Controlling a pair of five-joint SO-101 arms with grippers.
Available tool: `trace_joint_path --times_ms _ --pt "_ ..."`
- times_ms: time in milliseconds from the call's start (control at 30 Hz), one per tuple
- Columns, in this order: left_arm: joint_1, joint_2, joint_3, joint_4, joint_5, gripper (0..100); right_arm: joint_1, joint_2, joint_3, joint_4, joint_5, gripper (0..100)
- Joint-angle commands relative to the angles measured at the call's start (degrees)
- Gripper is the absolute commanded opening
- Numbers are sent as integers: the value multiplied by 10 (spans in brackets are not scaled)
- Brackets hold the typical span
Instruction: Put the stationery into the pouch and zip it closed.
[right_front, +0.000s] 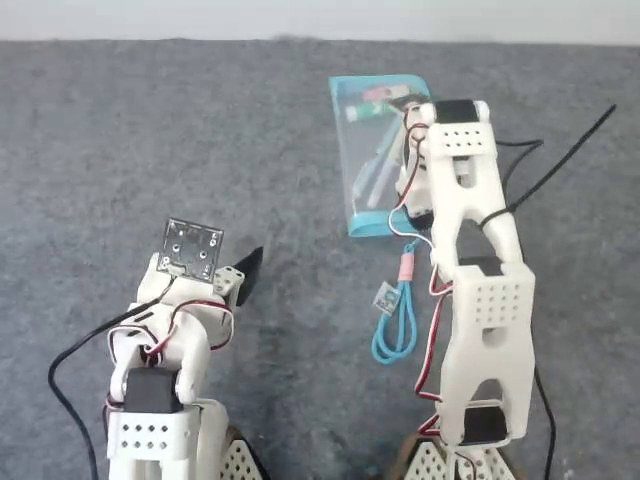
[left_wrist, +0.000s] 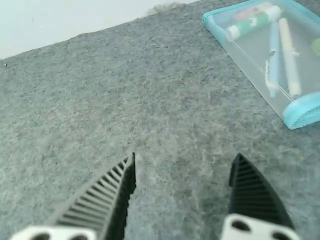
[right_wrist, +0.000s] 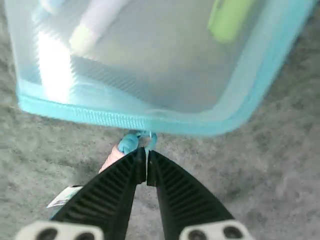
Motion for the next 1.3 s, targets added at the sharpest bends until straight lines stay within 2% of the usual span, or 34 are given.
trace_joint_path --times_ms 0,167,367,467,633,700,867,1100,1267 --pt "2 7 -3 -18 7 283 -16 -109 37 23 -15 6" --pt "2 8 3 -31 7 283 -29 -264 200 -18 -18 6" --pt "2 7 29 -70 7 283 -92 -468 519 -186 -74 6" --pt "2 7 29 -70 7 283 -117 -500 608 -253 -106 23" --pt "2 7 29 -69 7 283 -109 -446 608 -281 -174 227" --pt "2 7 29 -69 7 283 -108 -407 598 -296 -199 271" --pt "2 7 30 -69 7 283 -108 -316 558 -330 -244 273" --pt "2 6 30 -69 7 283 -102 -263 546 -356 -248 272" --pt "3 6 30 -69 7 283 -79 -247 547 -400 -248 198"
